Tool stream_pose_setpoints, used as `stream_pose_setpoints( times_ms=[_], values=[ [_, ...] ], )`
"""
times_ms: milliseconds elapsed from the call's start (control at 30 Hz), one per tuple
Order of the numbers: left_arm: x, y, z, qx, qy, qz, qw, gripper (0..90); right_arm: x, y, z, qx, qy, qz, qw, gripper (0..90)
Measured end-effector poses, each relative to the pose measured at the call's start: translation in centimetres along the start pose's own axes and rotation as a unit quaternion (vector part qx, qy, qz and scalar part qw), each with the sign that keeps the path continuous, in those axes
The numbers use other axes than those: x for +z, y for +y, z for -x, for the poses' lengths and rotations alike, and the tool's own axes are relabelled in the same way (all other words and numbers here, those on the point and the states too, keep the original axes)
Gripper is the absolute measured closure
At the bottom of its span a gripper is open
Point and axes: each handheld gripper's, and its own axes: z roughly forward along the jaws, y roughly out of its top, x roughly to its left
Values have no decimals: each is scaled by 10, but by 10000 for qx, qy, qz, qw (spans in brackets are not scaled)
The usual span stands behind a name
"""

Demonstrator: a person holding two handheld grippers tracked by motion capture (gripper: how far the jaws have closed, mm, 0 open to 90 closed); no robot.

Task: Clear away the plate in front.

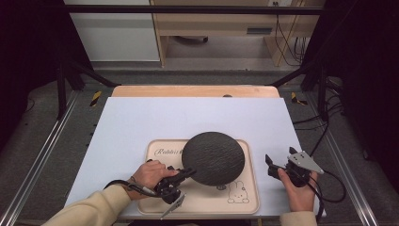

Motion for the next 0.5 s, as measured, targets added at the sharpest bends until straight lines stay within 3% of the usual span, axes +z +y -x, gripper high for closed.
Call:
stream_pose_setpoints(
  times_ms=[500],
  values=[
    [-2, 6, 9, 80, -158, 76, 9998, 834, -1, 1, 0, 6, -8, 23, 10000, 88]
  ],
)
